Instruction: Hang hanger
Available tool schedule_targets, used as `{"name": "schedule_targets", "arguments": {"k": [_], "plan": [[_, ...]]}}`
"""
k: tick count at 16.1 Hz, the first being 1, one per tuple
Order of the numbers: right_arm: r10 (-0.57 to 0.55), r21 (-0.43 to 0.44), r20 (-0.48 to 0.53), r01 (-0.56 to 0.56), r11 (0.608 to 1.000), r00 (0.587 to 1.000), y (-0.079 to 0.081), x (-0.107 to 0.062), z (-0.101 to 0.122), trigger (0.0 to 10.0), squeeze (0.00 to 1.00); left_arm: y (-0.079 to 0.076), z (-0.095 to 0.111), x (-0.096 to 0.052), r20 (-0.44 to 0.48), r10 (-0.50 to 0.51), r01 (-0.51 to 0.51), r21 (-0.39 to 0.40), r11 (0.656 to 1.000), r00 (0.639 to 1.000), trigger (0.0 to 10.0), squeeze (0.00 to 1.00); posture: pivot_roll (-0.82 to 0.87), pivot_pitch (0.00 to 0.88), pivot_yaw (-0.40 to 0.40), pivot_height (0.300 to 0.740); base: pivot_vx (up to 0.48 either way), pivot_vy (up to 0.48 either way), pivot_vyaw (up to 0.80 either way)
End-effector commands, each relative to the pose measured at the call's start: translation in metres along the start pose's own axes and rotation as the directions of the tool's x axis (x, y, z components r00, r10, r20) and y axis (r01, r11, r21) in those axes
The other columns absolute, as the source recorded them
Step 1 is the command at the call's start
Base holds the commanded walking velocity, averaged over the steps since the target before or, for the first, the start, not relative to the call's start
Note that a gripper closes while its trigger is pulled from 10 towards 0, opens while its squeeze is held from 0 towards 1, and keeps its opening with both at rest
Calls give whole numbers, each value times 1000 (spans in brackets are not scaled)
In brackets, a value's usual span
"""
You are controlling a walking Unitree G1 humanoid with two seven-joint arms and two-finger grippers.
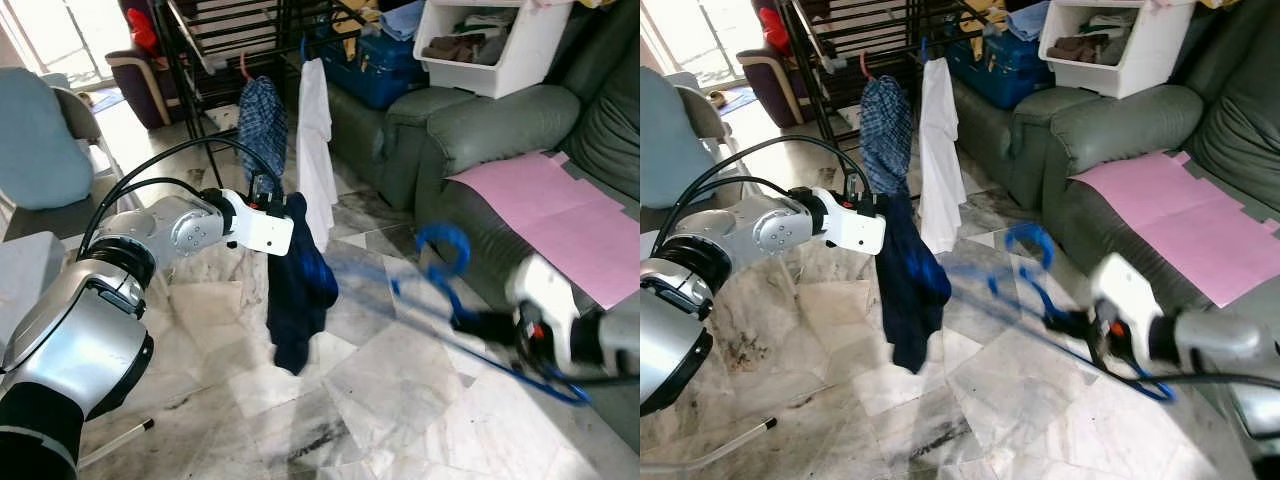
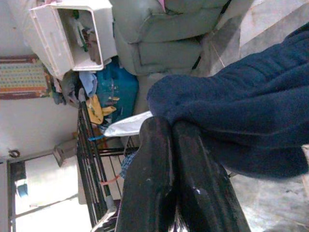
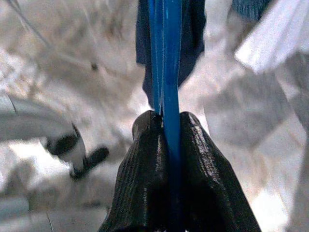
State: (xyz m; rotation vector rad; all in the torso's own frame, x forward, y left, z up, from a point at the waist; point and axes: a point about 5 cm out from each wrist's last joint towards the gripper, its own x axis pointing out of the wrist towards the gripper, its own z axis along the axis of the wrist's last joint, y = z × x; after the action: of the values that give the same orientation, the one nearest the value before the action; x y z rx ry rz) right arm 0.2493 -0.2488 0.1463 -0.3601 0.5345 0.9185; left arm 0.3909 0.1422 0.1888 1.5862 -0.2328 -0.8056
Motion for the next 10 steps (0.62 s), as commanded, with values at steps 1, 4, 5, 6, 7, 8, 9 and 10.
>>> {"name": "schedule_targets", "arguments": {"k": [1,4,5,6,7,8,9,10], "plan": [[-87,-68,-68,83,994,994,-13,-5,-8,10000,0,8,-2,-3,4,39,-39,-9,999,999,10000,0,-129,0,82,740,0,0,0],[-228,-107,-8,226,968,974,-32,-12,3,10000,0,4,2,-2,35,26,-26,-4,1000,999,10000,0,-130,0,81,740,0,0,0],[-240,-113,7,239,965,971,-33,-12,6,10000,0,3,3,-2,39,24,-24,-5,1000,999,10000,0,-130,0,81,740,0,0,0],[-268,-121,36,270,955,963,-38,-13,11,10000,0,2,5,-1,54,24,-24,-6,1000,998,10000,0,-134,0,80,740,0,0,0],[-267,-118,48,271,955,962,-38,-12,12,10000,0,3,7,0,66,27,-27,-11,1000,997,10000,0,-134,0,80,740,0,0,0],[-267,-118,48,271,955,962,-38,-12,12,10000,0,3,7,0,66,27,-27,-11,1000,997,10000,0,-134,0,80,740,0,0,0],[-237,-101,65,242,965,969,-34,-6,13,10000,0,4,12,2,101,43,-41,-26,999,994,10000,0,-134,0,80,740,0,0,0],[-168,-80,77,174,981,983,-25,2,13,10000,0,8,19,4,145,73,-68,-41,997,987,10000,0,-128,0,77,740,0,0,0]]}}
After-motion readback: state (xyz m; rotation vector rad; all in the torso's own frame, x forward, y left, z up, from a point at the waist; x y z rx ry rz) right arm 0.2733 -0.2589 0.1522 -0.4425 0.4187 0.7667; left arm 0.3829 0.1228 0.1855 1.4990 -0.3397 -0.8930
